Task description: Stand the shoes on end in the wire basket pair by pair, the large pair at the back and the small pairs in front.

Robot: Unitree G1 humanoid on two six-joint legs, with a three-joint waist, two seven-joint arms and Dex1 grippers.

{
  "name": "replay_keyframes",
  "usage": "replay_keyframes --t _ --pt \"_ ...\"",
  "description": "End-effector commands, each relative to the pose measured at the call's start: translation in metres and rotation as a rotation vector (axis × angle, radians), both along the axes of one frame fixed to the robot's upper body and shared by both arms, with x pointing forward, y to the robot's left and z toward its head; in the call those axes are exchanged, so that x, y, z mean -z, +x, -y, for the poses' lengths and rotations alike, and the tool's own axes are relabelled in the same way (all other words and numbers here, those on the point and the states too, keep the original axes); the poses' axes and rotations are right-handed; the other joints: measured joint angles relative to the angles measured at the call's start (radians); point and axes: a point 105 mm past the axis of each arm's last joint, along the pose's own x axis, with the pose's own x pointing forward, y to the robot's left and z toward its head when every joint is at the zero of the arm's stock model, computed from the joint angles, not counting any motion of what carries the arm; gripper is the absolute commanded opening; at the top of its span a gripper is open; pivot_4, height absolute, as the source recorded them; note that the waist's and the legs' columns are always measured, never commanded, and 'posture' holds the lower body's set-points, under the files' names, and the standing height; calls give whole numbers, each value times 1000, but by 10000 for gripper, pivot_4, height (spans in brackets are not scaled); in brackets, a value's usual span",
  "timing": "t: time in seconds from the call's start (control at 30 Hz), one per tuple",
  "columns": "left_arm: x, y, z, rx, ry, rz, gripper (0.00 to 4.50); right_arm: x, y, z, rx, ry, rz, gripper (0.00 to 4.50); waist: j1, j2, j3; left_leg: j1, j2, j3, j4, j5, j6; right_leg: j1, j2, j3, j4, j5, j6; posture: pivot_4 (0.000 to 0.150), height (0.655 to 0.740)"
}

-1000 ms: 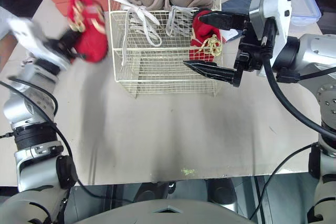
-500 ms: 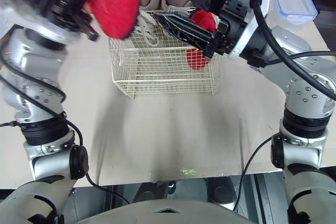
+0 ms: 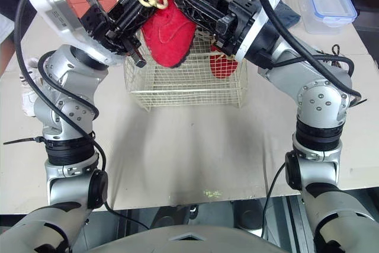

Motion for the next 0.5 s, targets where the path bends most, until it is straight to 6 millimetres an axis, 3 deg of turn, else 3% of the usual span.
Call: replay_keyframes --t 0.03,0.1,0.3,0.5 --pt "-6 -22 -7 132 25 -42 23516 -6 -22 5 -66 -51 176 3824 -3 0 0 0 0 0 0 0 0 0 0 0 0 0 0 1500 7400" --pt "-6 -36 -15 250 41 -112 30866 4 -26 7 -92 -104 207 3716 -8 0 0 0 0 0 0 0 0 0 0 0 0 0 0 1500 7400" --pt "-12 -48 -22 329 90 -155 30866 22 -24 14 -122 -201 260 3716 -8 2 1 1 0 -1 0 0 0 0 1 0 0 0 0 1500 7400" --pt "-7 -34 -8 266 118 -177 30866 25 -19 13 -98 -234 291 3716 -1 1 1 1 0 -2 1 0 0 1 0 -1 0 0 0 1500 7400"
